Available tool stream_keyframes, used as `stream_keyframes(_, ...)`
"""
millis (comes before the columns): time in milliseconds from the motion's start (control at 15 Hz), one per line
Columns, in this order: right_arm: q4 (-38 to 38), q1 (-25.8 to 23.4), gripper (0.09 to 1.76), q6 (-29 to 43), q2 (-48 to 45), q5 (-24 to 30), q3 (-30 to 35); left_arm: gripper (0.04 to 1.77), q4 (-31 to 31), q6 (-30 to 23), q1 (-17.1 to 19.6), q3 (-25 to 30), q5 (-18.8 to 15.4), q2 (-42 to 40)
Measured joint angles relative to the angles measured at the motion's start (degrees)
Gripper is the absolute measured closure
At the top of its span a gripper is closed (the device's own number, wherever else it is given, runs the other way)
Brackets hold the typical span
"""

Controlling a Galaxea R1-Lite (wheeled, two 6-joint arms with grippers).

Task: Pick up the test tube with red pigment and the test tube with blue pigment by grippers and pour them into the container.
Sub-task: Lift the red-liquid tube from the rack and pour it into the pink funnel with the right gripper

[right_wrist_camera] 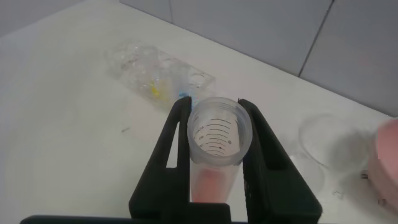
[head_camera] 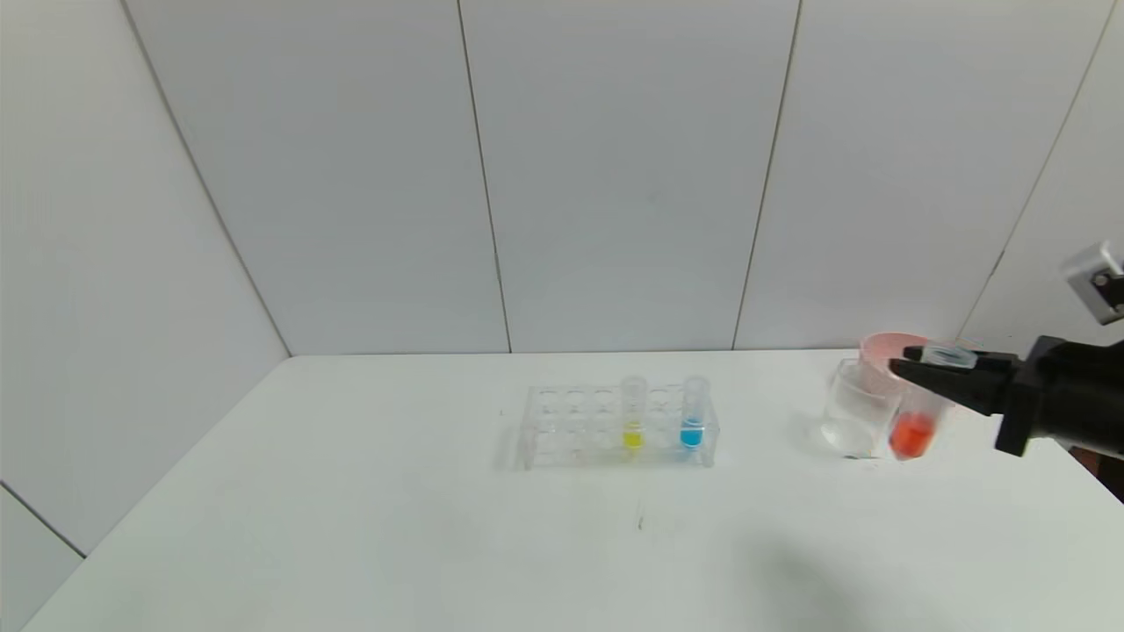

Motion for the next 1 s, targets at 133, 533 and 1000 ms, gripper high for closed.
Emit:
stream_keyframes(133, 0.6, -8.7, 1.31, -3.6, -0.2, 8.3, -0.2, 0.05, 0.0, 0.0, 0.0, 0.0, 0.0, 0.0)
stream_keyframes(533, 1.0, -19.5, 1.31, -8.8, 8.8, 14.4, -10.0, 0.05, 0.0, 0.0, 0.0, 0.0, 0.0, 0.0)
stream_keyframes(1000, 23.5, -15.5, 1.31, -16.9, 19.6, 7.2, -32.4, 0.05, 0.0, 0.0, 0.0, 0.0, 0.0, 0.0)
